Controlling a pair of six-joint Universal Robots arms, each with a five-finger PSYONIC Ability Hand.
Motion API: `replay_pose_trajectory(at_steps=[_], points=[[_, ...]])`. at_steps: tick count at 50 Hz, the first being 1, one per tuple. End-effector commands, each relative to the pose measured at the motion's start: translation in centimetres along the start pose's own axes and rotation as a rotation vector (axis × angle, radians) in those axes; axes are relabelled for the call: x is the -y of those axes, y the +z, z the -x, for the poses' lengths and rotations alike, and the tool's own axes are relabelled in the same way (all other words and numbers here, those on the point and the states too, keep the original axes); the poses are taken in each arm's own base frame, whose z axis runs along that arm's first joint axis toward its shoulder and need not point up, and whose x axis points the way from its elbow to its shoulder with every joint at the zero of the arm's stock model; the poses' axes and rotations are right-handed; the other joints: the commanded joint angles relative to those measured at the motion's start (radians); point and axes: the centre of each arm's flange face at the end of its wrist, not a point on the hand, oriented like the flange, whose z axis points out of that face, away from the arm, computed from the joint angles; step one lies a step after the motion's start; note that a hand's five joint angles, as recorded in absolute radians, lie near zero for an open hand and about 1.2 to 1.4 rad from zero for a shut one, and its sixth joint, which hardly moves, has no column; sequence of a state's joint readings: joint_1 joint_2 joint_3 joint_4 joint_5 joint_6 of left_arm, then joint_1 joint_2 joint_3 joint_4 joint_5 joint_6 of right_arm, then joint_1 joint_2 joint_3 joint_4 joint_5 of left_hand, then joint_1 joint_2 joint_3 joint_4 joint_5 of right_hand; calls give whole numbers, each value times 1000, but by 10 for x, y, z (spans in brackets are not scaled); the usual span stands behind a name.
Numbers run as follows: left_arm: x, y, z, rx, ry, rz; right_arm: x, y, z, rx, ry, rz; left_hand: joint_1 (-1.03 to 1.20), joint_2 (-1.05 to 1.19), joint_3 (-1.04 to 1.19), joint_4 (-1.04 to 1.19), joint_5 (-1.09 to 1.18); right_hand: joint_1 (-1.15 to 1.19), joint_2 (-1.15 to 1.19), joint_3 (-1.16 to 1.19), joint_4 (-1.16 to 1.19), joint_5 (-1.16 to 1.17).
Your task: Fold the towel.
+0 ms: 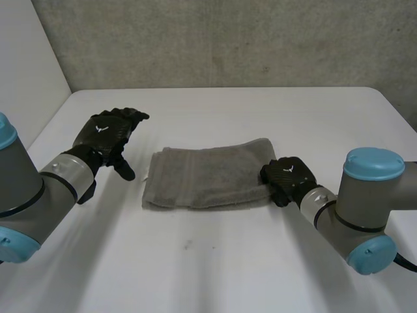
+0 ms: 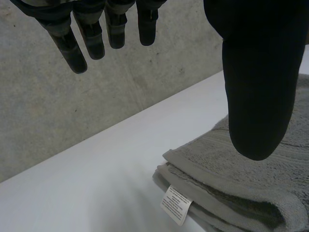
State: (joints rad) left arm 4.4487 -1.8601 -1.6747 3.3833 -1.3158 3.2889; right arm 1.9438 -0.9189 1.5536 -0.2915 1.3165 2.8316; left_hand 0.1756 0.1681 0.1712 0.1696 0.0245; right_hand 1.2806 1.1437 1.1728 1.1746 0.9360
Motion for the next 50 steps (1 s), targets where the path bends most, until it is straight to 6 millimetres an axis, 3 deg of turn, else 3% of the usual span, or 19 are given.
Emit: replay_pose_trajectory(at_steps=[1,2,7,10,15,18,20,26,28,34,36,39,45,46,47,48,49,50], points=[[-1,-1,0,1,-1,4,25,7,-6,-33,33,-92,6,13,10,12,-18,116,253,223,222,286],[-1,-1,0,1,-1,3,25,7,-6,-34,33,-93,6,13,10,12,-18,116,253,223,222,286],[-1,-1,0,1,-1,5,68,14,-22,-101,8,-184,9,16,13,15,-15,116,253,223,222,286],[-2,-2,0,2,-2,8,79,12,-20,-109,1,-197,9,16,13,15,-15,116,253,223,222,286],[-2,-2,4,13,-4,8,121,10,10,-38,-81,-277,6,13,10,12,-18,116,253,223,222,286],[0,-2,5,15,-3,4,127,11,18,-10,-99,-300,6,13,10,12,-18,116,253,223,222,286],[1,-3,6,19,-2,0,133,17,38,73,-123,-342,6,13,10,12,-18,116,253,223,222,286],[8,-6,9,31,2,-19,129,24,74,193,-143,-366,6,13,10,12,-18,116,253,223,222,286],[8,-8,11,38,1,-18,120,28,98,263,-152,-362,6,13,10,12,-18,116,253,223,222,286],[11,-12,17,59,1,-26,104,38,125,350,-162,-359,3,10,7,9,-21,116,253,223,222,286],[10,-13,26,87,-2,-24,90,42,145,413,-167,-348,3,10,7,9,-21,116,253,223,222,286],[8,-13,31,99,-5,-17,76,43,158,449,-168,-318,3,10,7,9,-21,116,253,223,222,286],[7,-13,32,101,-7,-14,64,43,163,475,-159,-259,3,10,7,9,-21,116,253,223,222,286],[7,-13,32,99,-6,-15,67,41,162,475,-159,-257,3,10,7,9,-21,-69,68,38,37,101],[7,-11,32,96,-5,-17,73,39,160,461,-158,-263,3,10,7,9,-21,-754,-617,-646,-648,-584],[7,-11,32,96,-5,-17,73,39,160,461,-158,-263,3,10,7,9,-21,-761,-624,-653,-655,-591],[9,-9,33,97,-4,-21,84,35,156,444,-158,-281,3,10,7,9,-21,-1106,-969,-998,-1000,-936],[11,-7,33,94,-2,-32,98,29,151,426,-152,-304,3,10,7,9,-21,-1106,-969,-998,-1000,-936]])
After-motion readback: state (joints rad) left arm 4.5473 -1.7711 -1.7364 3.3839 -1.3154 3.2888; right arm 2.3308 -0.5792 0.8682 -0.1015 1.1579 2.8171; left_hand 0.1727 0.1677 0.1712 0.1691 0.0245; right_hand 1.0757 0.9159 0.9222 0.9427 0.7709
